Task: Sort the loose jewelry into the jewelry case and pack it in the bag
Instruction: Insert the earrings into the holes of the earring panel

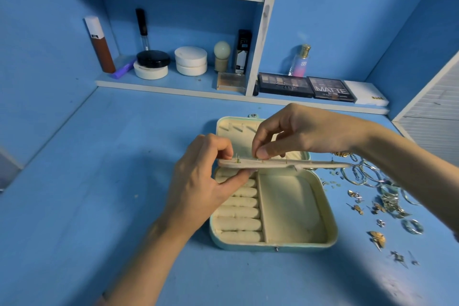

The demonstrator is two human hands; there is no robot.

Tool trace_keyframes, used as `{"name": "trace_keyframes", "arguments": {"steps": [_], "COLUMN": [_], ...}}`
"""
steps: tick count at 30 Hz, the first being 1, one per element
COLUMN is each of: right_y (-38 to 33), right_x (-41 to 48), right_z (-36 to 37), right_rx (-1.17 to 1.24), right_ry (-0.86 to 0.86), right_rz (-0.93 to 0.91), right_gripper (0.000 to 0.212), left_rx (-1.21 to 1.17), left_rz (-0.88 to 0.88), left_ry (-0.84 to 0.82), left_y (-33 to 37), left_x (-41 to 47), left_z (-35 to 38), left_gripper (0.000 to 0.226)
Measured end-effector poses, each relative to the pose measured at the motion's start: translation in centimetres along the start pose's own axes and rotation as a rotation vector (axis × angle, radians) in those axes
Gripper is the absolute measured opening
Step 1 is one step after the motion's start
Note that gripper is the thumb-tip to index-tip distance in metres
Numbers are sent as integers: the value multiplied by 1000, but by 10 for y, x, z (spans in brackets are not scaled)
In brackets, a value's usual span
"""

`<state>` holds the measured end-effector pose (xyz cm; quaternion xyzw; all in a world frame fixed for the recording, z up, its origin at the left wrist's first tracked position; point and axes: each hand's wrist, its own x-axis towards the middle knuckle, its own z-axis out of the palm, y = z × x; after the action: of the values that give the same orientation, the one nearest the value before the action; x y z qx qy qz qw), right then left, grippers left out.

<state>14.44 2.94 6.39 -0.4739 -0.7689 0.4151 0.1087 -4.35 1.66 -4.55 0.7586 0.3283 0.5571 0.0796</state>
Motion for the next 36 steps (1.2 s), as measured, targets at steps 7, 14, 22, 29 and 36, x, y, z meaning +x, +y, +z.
{"name": "trace_keyframes", "arguments": {"steps": [7, 14, 22, 29, 36], "right_y": [1, -6, -17, -28, -28], "right_x": [0, 4, 10, 17, 21], "right_z": [0, -7, -9, -13, -14], "right_rx": [15, 3, -123, -239, -256], "right_ry": [-17, -91, -169, -266, -282], "right_rz": [-4, 12, 13, 39, 63], "right_gripper": [7, 9, 9, 8, 5], "left_rx": [15, 14, 3, 1, -2], "left_rz": [19, 13, -15, -29, -28], "left_ry": [1, -5, -7, -26, -31], "left_y": [1, 0, 4, 4, 4], "left_x": [1, 0, 0, 0, 1], "left_z": [0, -1, -2, -2, -2], "left_gripper": [37, 35, 33, 34, 34]}}
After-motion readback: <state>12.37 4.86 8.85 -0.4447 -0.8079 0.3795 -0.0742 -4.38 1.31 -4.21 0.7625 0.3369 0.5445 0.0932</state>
